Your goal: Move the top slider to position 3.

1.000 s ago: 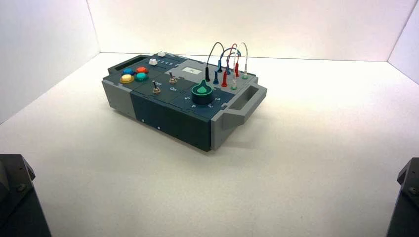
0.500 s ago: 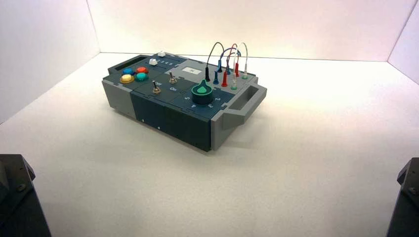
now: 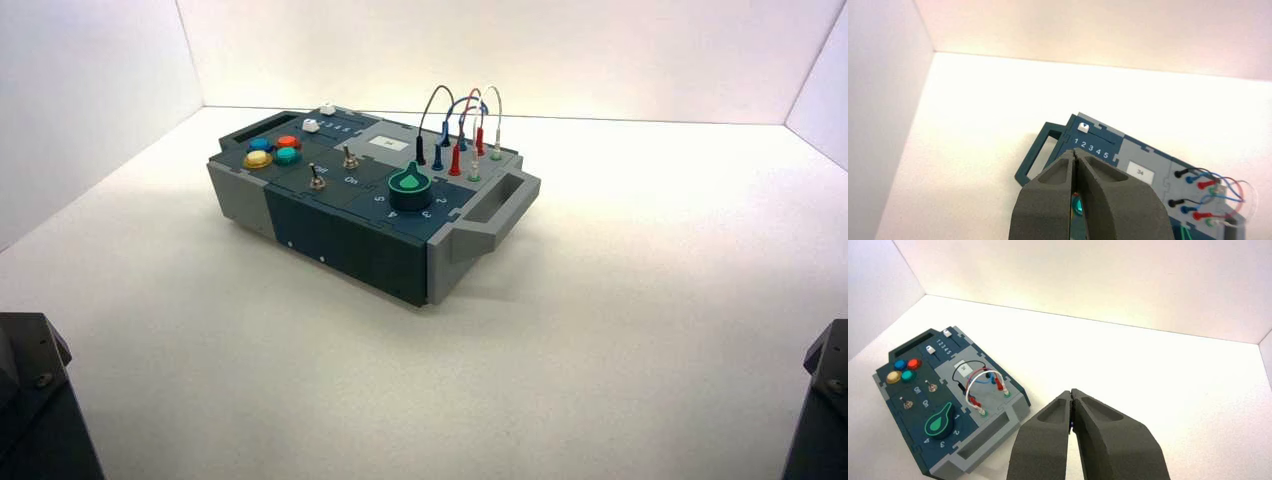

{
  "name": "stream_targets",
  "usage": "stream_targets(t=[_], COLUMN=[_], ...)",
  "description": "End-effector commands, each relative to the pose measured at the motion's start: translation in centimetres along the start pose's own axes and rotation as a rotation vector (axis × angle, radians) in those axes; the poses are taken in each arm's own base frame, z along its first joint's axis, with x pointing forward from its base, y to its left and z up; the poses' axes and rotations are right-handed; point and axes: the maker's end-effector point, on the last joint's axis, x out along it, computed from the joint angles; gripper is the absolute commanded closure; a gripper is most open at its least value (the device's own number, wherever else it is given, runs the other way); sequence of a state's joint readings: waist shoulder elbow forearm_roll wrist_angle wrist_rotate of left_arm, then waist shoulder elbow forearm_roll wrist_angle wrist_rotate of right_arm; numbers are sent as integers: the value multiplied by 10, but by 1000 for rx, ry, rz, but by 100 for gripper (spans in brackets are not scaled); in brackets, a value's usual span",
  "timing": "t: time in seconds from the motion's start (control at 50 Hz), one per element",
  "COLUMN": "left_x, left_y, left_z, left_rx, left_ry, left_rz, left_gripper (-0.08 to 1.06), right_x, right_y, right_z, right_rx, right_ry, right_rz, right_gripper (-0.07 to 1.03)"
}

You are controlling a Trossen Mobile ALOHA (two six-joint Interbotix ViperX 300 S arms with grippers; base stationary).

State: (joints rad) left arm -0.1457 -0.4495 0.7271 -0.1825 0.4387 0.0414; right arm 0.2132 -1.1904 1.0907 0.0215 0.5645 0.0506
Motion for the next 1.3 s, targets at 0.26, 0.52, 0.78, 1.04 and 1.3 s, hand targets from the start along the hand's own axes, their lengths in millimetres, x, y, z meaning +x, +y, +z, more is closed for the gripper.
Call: stream_targets(t=[0.26,0.52,0.78,1.04,1.3], left_x=[88,140,188,218,225], left_y=[-25,-24,-23,-22,-21], left_z=[19,11,4,1,-9], left_rx=[59,61,61,62,64], left_ry=[117,194,245,290,333], left_rz=[-34,-25,-19,-19,-19], left_gripper=[101,101,101,101,101], right_x=[1,1,3,6,8], right_y=[1,1,0,0,0], right_z=[7,7,5,4,3], right_rx=[4,2,1,0,1], right_ry=[-12,-12,-1,11,17], right_rz=[3,2,0,-1,-1], right_gripper=[99,99,99,99,99])
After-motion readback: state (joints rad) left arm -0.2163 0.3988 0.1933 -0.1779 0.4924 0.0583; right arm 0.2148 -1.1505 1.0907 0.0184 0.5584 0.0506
